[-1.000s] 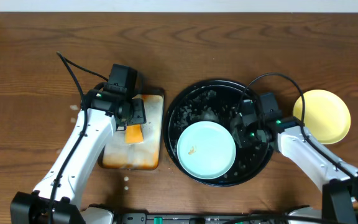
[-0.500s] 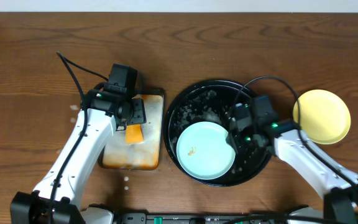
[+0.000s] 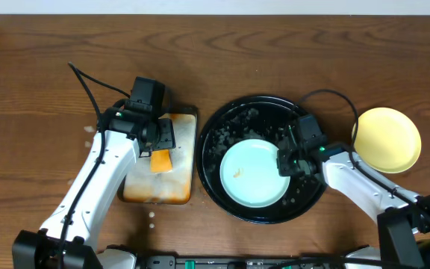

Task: Clean dirty plates on tray and stack at the side
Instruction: 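Move the right gripper to the blue plate and grip its rim, then wet the orange sponge in the sponge tray with the left gripper, then scrub the blue plate held by the right gripper with the sponge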

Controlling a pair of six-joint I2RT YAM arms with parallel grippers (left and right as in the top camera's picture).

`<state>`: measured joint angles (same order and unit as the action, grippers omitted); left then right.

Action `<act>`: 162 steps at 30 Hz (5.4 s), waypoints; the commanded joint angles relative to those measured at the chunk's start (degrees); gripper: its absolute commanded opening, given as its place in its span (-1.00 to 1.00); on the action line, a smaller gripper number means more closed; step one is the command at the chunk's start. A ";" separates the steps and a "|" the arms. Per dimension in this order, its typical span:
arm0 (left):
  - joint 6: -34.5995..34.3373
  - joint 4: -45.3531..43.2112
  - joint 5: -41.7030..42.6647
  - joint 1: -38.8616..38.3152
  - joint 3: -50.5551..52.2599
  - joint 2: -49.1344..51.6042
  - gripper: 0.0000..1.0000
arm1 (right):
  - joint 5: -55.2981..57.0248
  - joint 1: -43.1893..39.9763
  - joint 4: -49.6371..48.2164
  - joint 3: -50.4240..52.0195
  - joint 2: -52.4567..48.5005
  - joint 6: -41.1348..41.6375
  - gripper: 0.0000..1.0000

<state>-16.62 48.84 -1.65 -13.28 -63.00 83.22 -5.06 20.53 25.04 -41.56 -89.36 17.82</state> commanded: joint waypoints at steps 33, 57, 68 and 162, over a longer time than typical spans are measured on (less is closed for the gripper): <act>0.50 -15.47 -0.72 0.24 12.70 11.89 -0.03 | 15.52 -1.33 0.83 0.37 -0.79 10.86 -0.88; 5.57 -12.44 5.09 0.24 8.17 3.52 -0.85 | 15.54 -1.33 0.68 0.37 -0.79 10.84 -0.85; 8.33 -20.09 5.09 0.24 14.93 10.95 -0.84 | 15.47 -1.33 0.68 0.37 -0.79 10.86 -0.85; -4.22 -8.37 -20.90 -29.40 -18.58 31.61 -0.74 | 15.10 -1.33 1.57 0.37 -0.79 10.84 -0.96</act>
<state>-16.62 38.06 -14.74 -45.93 -80.34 116.62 6.13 19.73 24.88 -42.28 -89.19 28.29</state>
